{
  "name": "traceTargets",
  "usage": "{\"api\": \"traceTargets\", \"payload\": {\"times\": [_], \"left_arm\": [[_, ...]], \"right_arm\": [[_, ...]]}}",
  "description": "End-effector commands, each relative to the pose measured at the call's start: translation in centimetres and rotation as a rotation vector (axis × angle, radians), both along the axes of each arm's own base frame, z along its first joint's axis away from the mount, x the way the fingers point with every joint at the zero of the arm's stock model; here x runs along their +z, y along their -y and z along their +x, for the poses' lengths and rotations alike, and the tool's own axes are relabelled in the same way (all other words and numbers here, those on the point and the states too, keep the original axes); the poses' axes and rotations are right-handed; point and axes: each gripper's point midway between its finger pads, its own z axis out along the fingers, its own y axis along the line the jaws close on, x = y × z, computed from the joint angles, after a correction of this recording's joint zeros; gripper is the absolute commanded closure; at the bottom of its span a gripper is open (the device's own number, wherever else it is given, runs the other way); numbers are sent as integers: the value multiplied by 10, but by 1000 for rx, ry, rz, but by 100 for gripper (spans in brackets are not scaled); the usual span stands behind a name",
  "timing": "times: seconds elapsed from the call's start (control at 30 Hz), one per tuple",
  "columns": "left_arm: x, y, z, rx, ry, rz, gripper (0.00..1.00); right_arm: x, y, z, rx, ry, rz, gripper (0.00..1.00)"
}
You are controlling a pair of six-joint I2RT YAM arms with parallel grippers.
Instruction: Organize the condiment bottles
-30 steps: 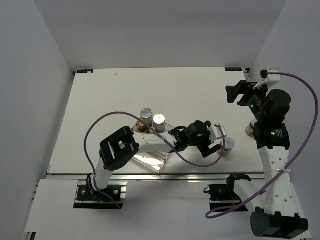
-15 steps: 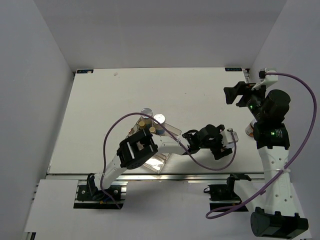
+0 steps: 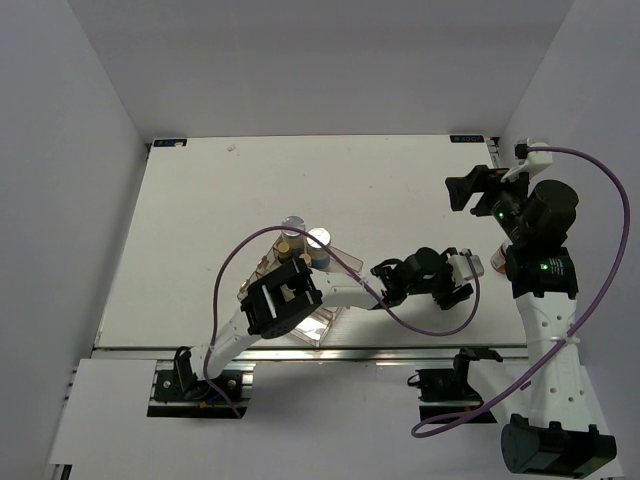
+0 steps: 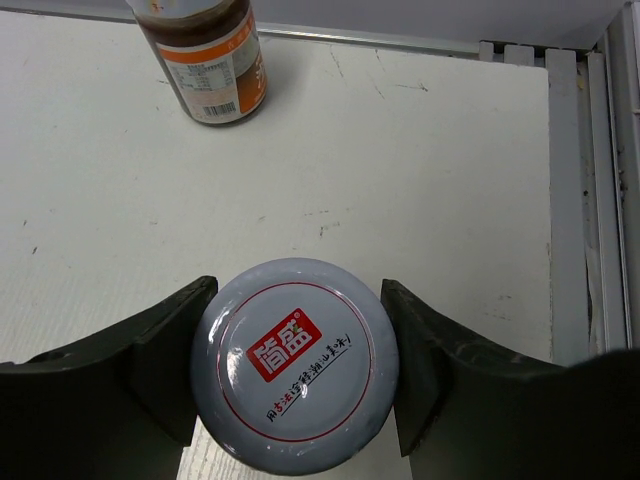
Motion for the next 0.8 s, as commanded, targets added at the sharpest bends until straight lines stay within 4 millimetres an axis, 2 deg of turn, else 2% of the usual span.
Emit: {"api": "traceTargets", "payload": {"times": [0.0,0.07,0.1,0.13,0.17,0.2,0.23,0.27,0.3,0.33,0.37,0.4,0.43,0.5,0.53,0.63,0.77], "left_arm": [[37,3,-1,9,23,-82,81],[63,-5,-1,21,38,-117,90],[57,-7,-2,21,35,-104,94],[77,-12,-3,25,43,-127,97],[75,-18,-5,26,40,-114,99],[82,-23,-7,28,41,-117,100],[104,-31,-9,32,44,-141,100],[96,-41,-12,39,34,-118,100],[102,-49,-12,49,32,-121,100],[129,-58,-16,56,41,-163,100],[133,-66,-16,72,43,-164,100],[128,-77,-18,79,37,-147,100],[150,-88,-22,84,45,-178,100],[150,-103,-25,97,37,-160,100],[165,-113,-28,101,41,-169,100],[180,-139,-33,129,31,-164,100],[199,-178,-30,232,20,-150,100]], "right_arm": [[9,1,-1,-1,33,5,16],[10,3,-2,-13,39,-1,16],[10,4,-1,-21,39,-1,16],[10,5,-2,-28,43,-3,16],[11,7,-1,-39,45,-5,16],[11,10,-1,-52,46,-6,16],[12,10,-1,-56,46,-2,19],[12,11,0,-62,44,-1,21],[12,12,0,-70,45,3,24],[11,12,1,-73,42,7,33],[12,13,1,-75,38,10,39],[11,13,1,-78,38,13,51],[12,13,1,-82,39,14,57],[10,14,1,-85,36,17,68],[11,13,0,-80,40,16,77],[10,12,0,-76,40,14,91],[6,11,2,-62,34,2,94]]}}
